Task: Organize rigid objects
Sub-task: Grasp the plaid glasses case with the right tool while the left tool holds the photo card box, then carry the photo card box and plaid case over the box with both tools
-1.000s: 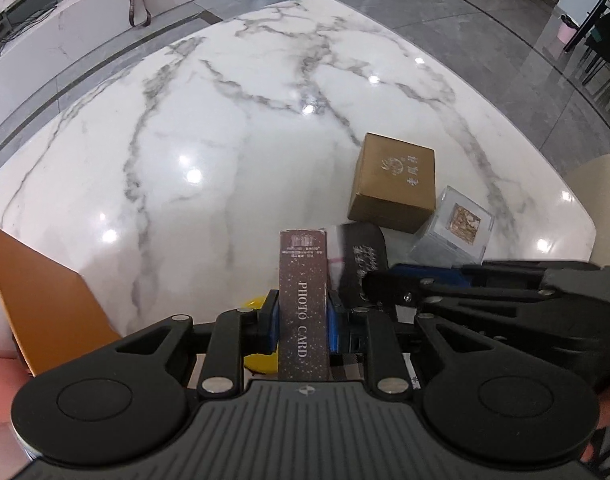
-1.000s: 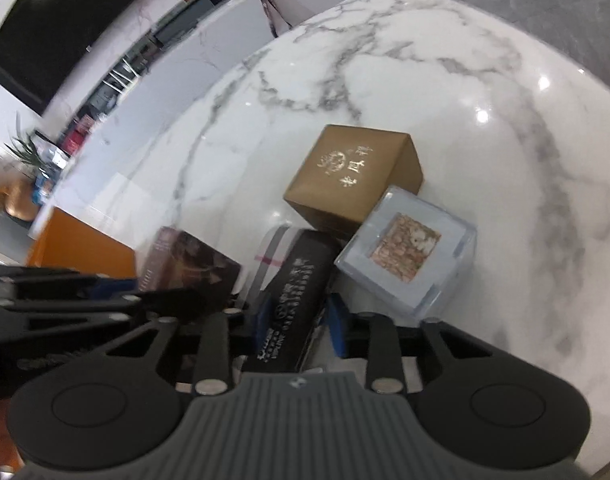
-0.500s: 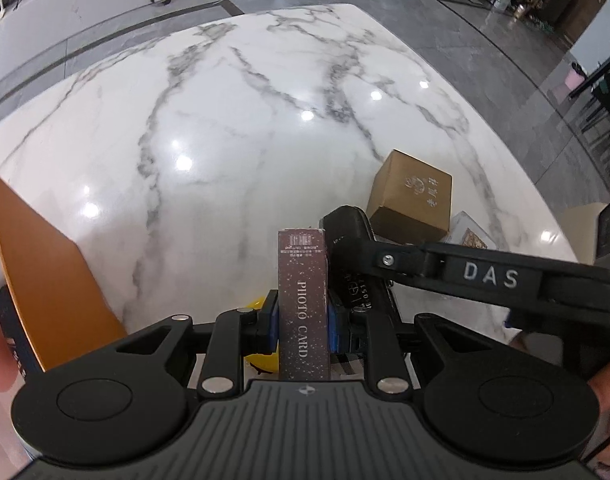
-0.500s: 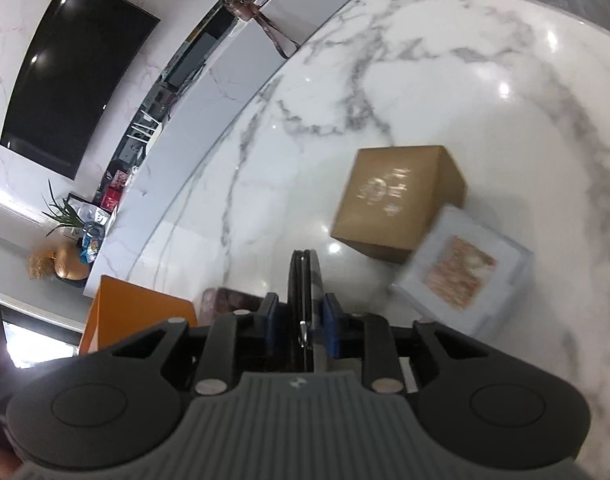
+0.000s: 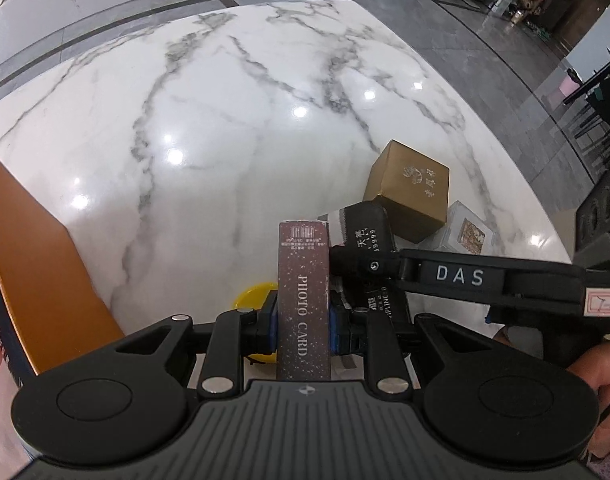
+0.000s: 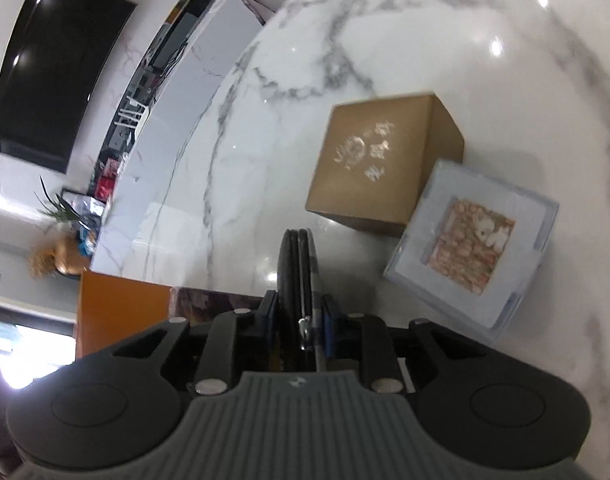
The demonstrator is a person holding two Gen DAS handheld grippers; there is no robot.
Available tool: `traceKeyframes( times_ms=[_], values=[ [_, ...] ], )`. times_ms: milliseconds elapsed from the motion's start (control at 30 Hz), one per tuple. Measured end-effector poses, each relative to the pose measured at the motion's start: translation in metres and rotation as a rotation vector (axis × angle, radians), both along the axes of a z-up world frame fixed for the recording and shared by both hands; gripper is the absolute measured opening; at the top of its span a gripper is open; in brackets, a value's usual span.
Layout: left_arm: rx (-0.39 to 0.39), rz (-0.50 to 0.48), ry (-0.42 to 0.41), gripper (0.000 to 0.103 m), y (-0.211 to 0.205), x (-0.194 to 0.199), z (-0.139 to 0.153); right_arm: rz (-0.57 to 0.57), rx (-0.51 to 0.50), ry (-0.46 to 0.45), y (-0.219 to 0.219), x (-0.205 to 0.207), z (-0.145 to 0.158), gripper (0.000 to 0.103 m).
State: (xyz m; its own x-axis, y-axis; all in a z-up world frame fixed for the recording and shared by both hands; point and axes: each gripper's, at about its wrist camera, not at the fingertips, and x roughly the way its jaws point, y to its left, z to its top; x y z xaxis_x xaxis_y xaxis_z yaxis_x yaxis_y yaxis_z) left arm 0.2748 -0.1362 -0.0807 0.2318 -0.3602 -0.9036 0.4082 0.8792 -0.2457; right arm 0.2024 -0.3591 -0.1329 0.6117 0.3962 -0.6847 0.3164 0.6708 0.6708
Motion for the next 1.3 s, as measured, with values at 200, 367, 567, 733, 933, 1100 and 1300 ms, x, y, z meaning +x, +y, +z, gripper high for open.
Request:
traceKeyframes(
  times_ms=[200,367,567,733,933,1100,1300],
  values=[
    [-0.018,0.017,-0.056,0.025,0.004,-0.014,0.016,0.047,-0.099,-0.057,0.002,-0.008,0.012,0.02],
    [-0.051,0.038,-0.125,0.025,0.018,-0.034,0.055,0.071,-0.16,-0.131,0.003,-0.021,0.028,0.02],
    [-0.094,0.114,-0.209,0.025,0.074,-0.07,0.109,0.122,-0.138,-0.261,0.009,-0.044,0.062,0.02],
    [-0.002,0.179,-0.248,0.025,0.131,-0.099,0.124,0.251,-0.126,-0.392,0.04,-0.06,0.104,0.02],
    [0.086,0.204,-0.248,0.025,0.177,-0.121,0.114,0.471,-0.151,-0.456,0.109,-0.06,0.153,0.02],
    [0.241,0.063,-0.303,0.025,0.179,-0.125,0.092,0.681,-0.315,-0.461,0.181,-0.053,0.161,0.02],
    [0.344,-0.124,-0.324,0.025,0.184,-0.112,0.062,0.85,-0.475,-0.436,0.233,-0.023,0.146,0.02]
  ],
)
